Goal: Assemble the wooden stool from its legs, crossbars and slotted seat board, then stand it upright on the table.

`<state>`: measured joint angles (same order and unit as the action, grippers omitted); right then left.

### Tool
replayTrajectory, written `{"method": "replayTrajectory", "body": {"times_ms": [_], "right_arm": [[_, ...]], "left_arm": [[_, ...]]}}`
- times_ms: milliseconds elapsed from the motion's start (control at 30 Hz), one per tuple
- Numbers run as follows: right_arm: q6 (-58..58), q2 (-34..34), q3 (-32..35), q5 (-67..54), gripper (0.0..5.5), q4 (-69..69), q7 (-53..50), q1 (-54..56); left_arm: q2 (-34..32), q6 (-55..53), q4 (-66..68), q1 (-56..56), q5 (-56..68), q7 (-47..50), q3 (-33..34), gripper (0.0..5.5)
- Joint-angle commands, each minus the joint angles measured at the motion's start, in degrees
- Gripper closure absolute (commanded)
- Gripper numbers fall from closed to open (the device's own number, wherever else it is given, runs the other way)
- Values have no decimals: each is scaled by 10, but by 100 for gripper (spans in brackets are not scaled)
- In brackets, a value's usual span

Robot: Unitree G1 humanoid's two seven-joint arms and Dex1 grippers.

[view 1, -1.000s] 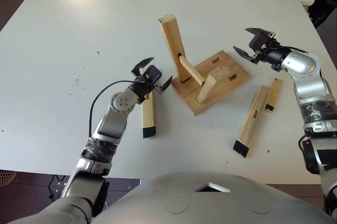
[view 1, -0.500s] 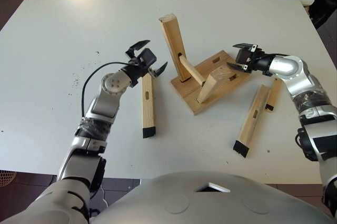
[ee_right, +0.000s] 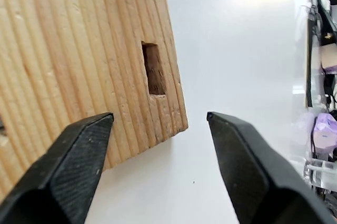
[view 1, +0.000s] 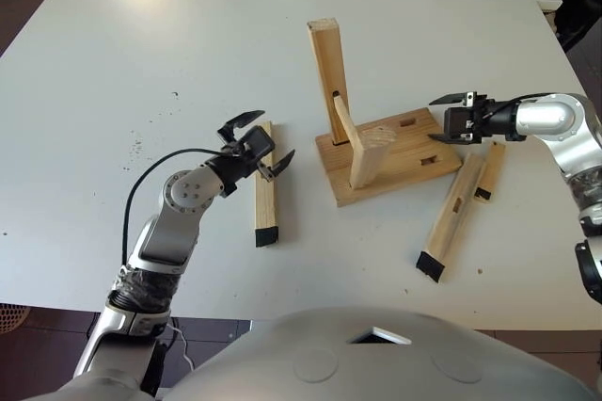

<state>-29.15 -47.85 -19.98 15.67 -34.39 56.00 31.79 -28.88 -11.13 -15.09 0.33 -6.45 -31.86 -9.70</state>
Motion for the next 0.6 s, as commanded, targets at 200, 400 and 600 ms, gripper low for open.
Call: {"method": "replayTrajectory", "body": {"times_ms": [200,400,600], "right_arm": [[119,-13,29,-89,219,110,96,-46],[110,-2,57,-61,219,42,25,6],[62,-14,47,-1,219,-62,-39,34]], "left_arm": [[-8,-58,-88,42,1,-25,-31,45],[1,-80,-117,67,0,-24,-63,45],[18,-117,-169,90,40,-37,-89,45]]}}
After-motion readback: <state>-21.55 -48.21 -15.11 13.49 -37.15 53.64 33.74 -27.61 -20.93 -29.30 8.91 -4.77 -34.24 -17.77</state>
